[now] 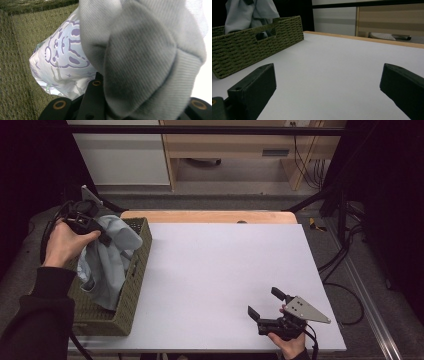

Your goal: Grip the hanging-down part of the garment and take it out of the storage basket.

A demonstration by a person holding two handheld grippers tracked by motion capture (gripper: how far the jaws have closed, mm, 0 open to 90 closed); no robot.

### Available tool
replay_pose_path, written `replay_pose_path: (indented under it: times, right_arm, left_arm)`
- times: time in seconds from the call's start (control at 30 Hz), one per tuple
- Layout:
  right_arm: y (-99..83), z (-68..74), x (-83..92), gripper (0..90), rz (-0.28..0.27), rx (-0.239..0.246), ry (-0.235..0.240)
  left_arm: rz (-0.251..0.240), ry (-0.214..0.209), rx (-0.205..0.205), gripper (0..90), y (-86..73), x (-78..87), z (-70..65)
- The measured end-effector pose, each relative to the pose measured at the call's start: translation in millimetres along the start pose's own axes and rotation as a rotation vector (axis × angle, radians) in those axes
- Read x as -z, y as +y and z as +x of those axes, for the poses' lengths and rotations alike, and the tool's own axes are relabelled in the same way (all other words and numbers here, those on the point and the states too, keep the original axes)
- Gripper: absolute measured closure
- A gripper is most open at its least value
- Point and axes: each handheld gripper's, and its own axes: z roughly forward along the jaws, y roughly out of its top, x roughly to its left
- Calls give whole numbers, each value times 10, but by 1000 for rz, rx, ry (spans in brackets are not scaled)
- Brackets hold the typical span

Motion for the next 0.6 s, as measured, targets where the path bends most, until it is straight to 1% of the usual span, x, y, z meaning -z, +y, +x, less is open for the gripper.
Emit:
replay_pose_path:
  times: [0.07,0.17,0.2,0.3,0.37,0.4,0.43,0.47,0.5,0.57,0.6]
  right_arm:
    - [1,-3,0,7,1,-3,2]
    - [-1,-13,0,7,4,5,6]
    - [1,-10,-5,7,9,-4,6]
    - [3,-9,-5,7,12,-1,10]
    - [11,1,-11,8,15,-9,15]
    - [13,-2,-16,8,16,-3,18]
    - [13,-2,-16,8,16,-3,18]
    - [16,0,-26,8,13,-3,19]
    - [16,0,-26,8,13,-3,19]
    - [22,7,-28,9,15,-8,23]
    - [27,8,-37,9,17,-7,24]
  left_arm:
    - [2,-2,0,799,0,9,-3]
    - [-1,3,1,799,-4,27,-2]
    - [3,0,2,799,-5,52,-5]
    - [2,5,-1,801,-8,81,-16]
    - [2,7,-7,802,-5,120,-26]
    - [-2,11,-7,802,1,178,-38]
    - [-2,11,-7,802,1,178,-38]
    - [-13,8,-10,803,7,249,-44]
    - [-13,8,-10,803,7,249,-44]
    - [-20,16,-14,802,13,322,-53]
    - [-21,27,-18,803,20,399,-68]
